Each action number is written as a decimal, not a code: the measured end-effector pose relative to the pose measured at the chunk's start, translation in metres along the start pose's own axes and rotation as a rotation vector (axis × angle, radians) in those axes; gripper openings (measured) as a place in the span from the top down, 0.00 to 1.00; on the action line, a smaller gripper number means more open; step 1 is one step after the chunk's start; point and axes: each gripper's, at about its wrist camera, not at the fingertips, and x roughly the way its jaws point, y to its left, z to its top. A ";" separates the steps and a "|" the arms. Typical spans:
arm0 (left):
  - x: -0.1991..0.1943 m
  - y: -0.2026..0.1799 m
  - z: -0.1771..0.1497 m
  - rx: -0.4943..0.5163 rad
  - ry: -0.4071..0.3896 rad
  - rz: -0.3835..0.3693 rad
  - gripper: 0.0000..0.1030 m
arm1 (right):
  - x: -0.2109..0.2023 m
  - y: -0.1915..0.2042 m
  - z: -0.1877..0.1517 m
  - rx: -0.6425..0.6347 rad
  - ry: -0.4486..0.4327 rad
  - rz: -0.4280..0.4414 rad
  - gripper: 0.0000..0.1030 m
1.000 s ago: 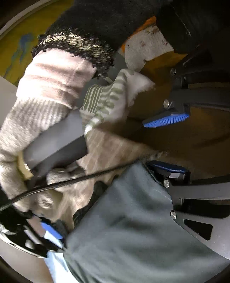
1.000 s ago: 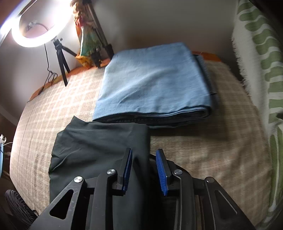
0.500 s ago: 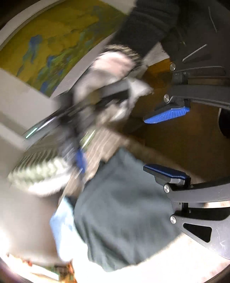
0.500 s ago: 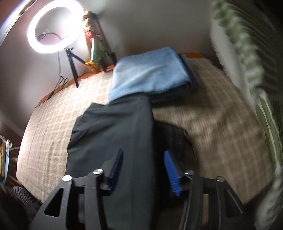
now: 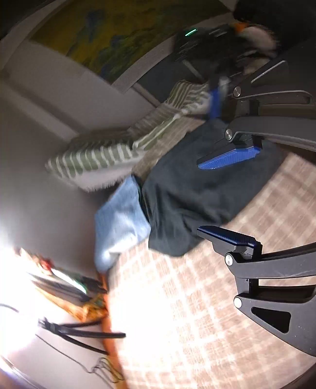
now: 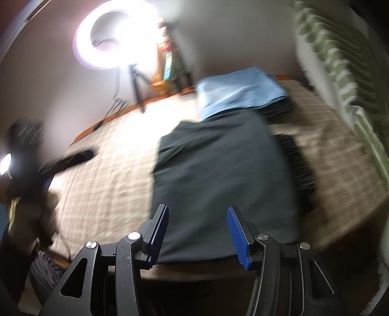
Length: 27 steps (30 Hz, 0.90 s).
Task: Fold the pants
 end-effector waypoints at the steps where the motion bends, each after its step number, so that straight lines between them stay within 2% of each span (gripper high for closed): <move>1: 0.008 0.014 0.004 -0.037 0.012 -0.015 0.54 | 0.006 0.012 -0.003 -0.009 0.015 0.019 0.48; 4: 0.039 0.041 0.015 -0.115 0.044 -0.028 0.54 | 0.028 0.040 -0.010 -0.059 0.071 0.025 0.49; 8: 0.079 0.069 0.016 -0.245 0.072 -0.046 0.55 | 0.064 0.067 -0.023 -0.202 0.138 -0.082 0.49; 13: 0.104 0.095 0.008 -0.369 0.071 -0.059 0.57 | 0.085 0.083 -0.038 -0.332 0.185 -0.157 0.49; 15: 0.107 0.099 0.005 -0.395 0.060 -0.071 0.68 | 0.089 0.087 -0.042 -0.392 0.195 -0.197 0.49; 16: 0.109 0.100 0.004 -0.401 0.059 -0.074 0.78 | 0.090 0.086 -0.044 -0.412 0.198 -0.214 0.50; 17: 0.111 0.100 0.004 -0.398 0.058 -0.074 0.84 | 0.091 0.085 -0.046 -0.424 0.203 -0.221 0.50; 20: 0.114 0.099 0.005 -0.372 0.046 -0.067 0.92 | 0.092 0.080 -0.049 -0.437 0.210 -0.222 0.62; 21: 0.113 0.098 0.007 -0.363 0.036 -0.057 0.93 | 0.091 0.079 -0.050 -0.436 0.209 -0.210 0.72; 22: 0.110 0.097 0.010 -0.351 0.018 -0.040 0.94 | 0.090 0.078 -0.050 -0.434 0.208 -0.202 0.75; 23: 0.109 0.096 0.014 -0.341 0.003 -0.023 0.95 | 0.088 0.078 -0.050 -0.435 0.202 -0.198 0.83; 27: 0.107 0.096 0.027 -0.311 -0.032 0.023 0.97 | 0.084 0.081 -0.056 -0.458 0.209 -0.190 0.88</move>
